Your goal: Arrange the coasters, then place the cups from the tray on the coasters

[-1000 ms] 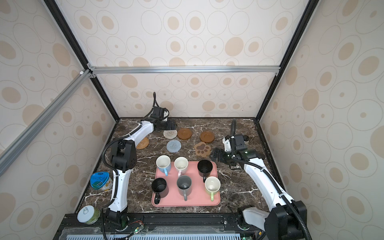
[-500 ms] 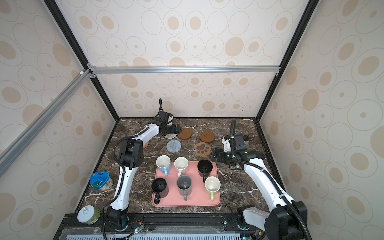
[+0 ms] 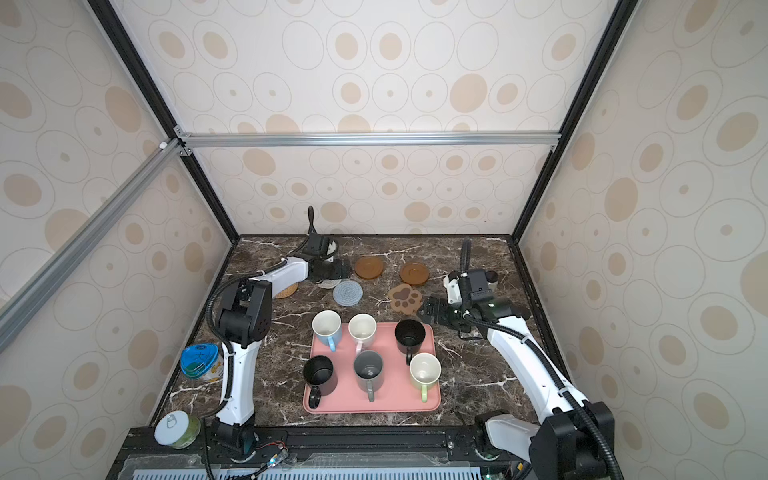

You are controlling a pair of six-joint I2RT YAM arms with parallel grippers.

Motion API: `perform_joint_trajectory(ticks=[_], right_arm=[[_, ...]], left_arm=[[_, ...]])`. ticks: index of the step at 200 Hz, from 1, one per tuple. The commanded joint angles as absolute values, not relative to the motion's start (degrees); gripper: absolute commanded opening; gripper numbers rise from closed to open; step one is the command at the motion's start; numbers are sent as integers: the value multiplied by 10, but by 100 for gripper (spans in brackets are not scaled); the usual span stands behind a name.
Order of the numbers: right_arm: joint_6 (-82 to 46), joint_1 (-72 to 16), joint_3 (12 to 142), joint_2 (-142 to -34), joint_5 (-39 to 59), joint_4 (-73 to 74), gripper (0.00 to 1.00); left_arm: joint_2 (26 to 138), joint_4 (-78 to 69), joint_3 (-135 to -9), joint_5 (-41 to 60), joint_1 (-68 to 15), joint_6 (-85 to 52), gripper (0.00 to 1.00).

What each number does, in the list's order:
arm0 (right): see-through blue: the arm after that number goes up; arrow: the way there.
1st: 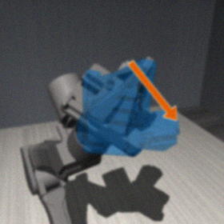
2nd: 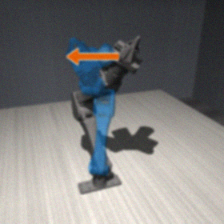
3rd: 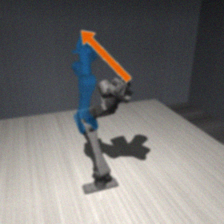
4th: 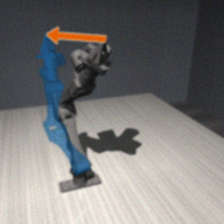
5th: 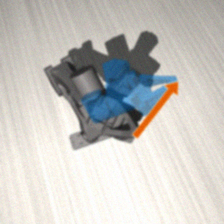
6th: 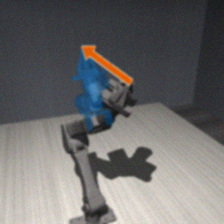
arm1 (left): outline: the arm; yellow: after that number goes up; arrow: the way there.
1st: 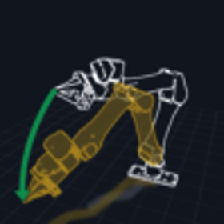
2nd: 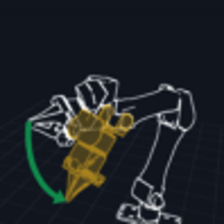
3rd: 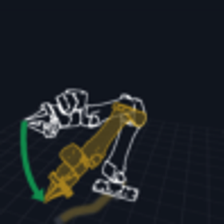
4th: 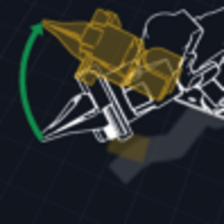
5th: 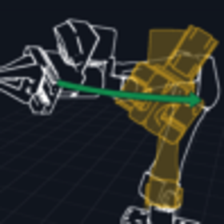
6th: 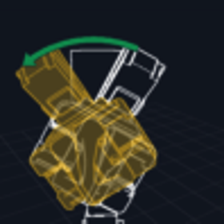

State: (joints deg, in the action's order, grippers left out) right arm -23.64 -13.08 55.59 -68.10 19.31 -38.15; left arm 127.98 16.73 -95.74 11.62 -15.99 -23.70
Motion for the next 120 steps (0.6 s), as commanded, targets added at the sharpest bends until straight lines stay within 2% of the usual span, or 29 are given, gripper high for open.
perform_joint_trajectory(ticks=[1, 74, 120], right_arm=[[-243, -139, 556, -689, 195, -384, 99], [-240, -143, 558, -692, 191, -386, 99], [-239, -145, 551, -685, 186, -388, 99]], left_arm=[[1268, 186, -908, 111, -153, -248, 100], [1208, 159, -806, 97, -153, -253, 100], [1197, 159, -794, 93, -152, -254, 100]])
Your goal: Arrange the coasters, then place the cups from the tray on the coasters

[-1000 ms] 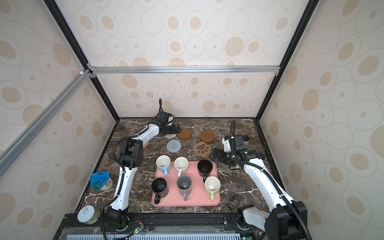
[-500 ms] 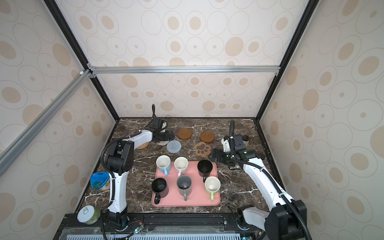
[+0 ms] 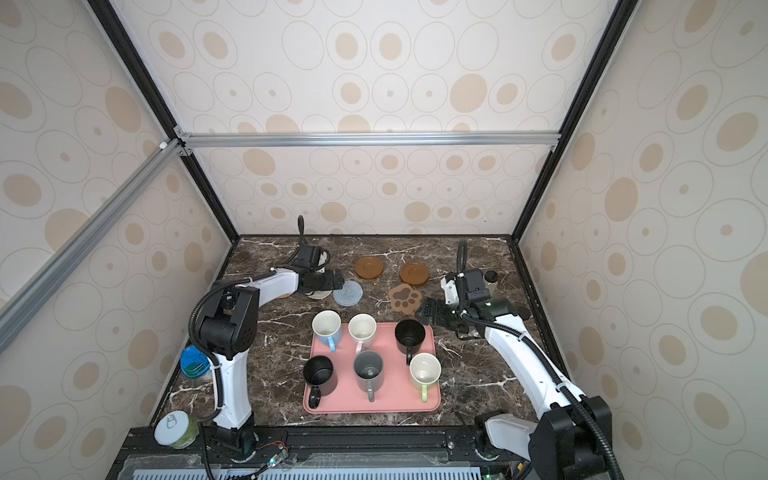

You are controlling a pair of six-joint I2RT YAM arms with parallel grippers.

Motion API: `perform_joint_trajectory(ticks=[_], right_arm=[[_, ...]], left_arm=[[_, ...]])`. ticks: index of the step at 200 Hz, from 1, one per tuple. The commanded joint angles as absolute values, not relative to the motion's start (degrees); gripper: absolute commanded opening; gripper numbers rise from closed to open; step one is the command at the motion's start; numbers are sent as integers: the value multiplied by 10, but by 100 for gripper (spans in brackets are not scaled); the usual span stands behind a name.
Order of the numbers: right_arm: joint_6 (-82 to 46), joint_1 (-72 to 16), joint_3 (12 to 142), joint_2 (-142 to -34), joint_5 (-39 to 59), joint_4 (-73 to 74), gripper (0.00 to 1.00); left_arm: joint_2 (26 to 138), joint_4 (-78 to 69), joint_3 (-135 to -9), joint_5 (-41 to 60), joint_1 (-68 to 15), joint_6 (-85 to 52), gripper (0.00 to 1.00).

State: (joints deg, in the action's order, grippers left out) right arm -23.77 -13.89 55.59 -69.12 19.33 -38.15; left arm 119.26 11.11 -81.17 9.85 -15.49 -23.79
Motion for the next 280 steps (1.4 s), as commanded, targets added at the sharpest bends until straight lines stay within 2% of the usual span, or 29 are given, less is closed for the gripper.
perform_joint_trajectory(ticks=[1, 280], right_arm=[[-239, -146, 550, -685, 186, -388, 99], [-246, -146, 549, -671, 167, -398, 99]], left_arm=[[1196, 159, -794, 93, -152, -254, 100], [1199, 180, -818, 68, -144, -242, 100]])
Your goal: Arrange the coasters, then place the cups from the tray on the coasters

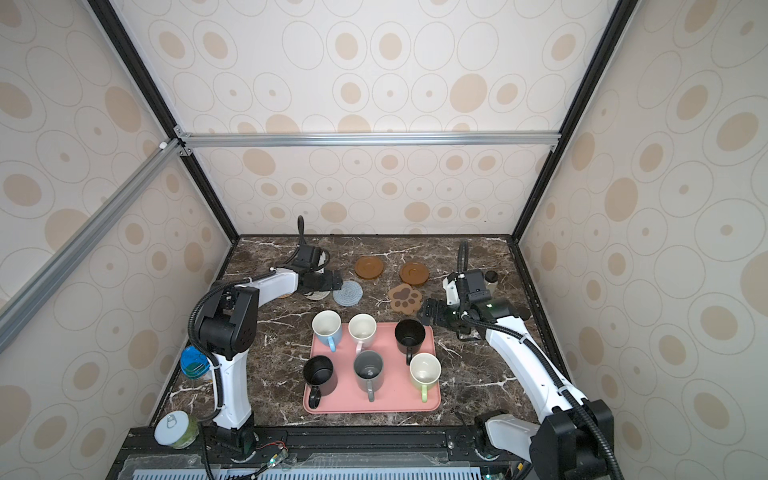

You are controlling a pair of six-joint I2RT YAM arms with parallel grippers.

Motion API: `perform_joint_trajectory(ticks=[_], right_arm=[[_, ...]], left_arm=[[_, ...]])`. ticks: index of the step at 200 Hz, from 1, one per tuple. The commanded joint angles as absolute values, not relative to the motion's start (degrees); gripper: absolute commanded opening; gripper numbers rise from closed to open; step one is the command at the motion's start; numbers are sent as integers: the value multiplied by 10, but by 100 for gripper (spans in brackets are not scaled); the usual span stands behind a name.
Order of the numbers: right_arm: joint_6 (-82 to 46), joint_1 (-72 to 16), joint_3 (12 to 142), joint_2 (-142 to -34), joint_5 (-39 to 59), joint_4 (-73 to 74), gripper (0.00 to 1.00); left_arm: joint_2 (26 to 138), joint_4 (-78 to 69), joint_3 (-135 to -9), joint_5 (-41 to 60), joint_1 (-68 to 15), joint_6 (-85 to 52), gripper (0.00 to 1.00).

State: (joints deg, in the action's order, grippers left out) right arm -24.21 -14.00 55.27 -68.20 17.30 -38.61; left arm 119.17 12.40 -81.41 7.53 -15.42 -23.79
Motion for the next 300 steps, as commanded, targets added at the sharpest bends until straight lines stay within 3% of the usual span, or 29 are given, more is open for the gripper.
perform_joint_trajectory(ticks=[1, 159, 241, 300], right_arm=[[-247, -146, 548, -671, 167, -399, 99], [-245, -147, 552, -682, 163, -396, 99], [-238, -146, 569, -700, 168, -402, 99], [-243, -146, 555, -686, 161, -400, 99]], left_arm=[[1199, 180, -819, 69, -145, -242, 100], [1202, 196, -896, 98, -141, -245, 100], [1183, 170, -827, 110, -142, -257, 100], [1210, 171, -843, 102, -143, -252, 100]])
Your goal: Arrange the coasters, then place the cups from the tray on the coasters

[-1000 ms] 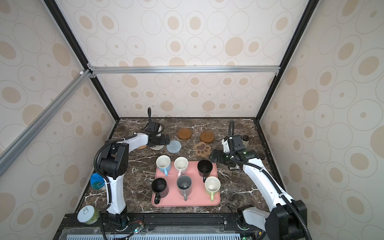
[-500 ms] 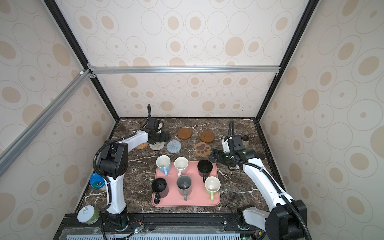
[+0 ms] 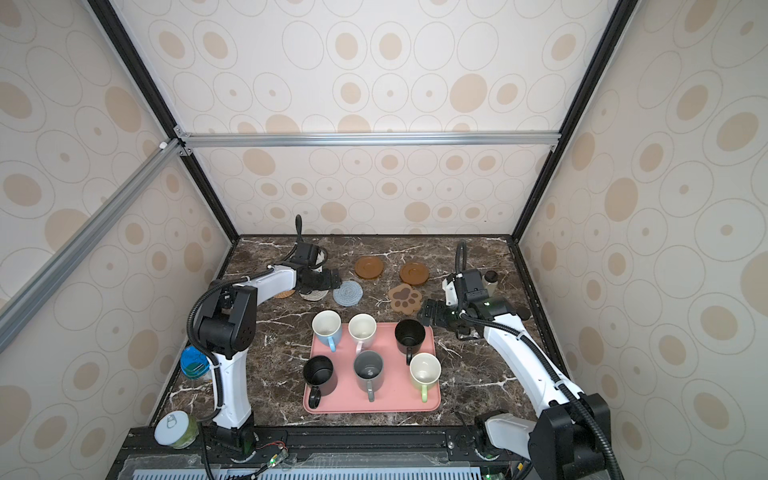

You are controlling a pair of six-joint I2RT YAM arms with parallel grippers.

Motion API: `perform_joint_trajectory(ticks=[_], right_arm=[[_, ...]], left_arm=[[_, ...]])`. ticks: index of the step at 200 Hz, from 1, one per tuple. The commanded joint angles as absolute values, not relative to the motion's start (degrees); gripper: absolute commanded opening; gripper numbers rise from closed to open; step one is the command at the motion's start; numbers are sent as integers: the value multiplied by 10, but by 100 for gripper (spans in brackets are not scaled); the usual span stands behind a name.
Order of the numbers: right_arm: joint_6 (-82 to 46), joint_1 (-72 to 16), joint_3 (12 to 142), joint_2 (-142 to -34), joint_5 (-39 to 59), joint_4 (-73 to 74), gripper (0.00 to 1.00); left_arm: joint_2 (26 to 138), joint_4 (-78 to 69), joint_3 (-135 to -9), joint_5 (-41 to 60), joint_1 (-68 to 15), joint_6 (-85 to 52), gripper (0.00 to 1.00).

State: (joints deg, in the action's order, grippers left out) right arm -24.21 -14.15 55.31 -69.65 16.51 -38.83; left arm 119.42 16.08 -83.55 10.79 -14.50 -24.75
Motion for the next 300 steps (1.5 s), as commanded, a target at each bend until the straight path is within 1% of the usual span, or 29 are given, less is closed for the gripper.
perform_joint_trajectory(ticks=[1, 186, 300], right_arm=[[-243, -147, 554, -686, 161, -400, 99], [-248, -146, 552, -675, 156, -408, 99], [-247, -147, 553, -673, 156, -408, 99]], left_arm=[[1211, 171, -844, 102, -143, -252, 100], [1223, 176, -882, 104, -141, -237, 100], [1196, 188, -899, 98, -141, -234, 100]])
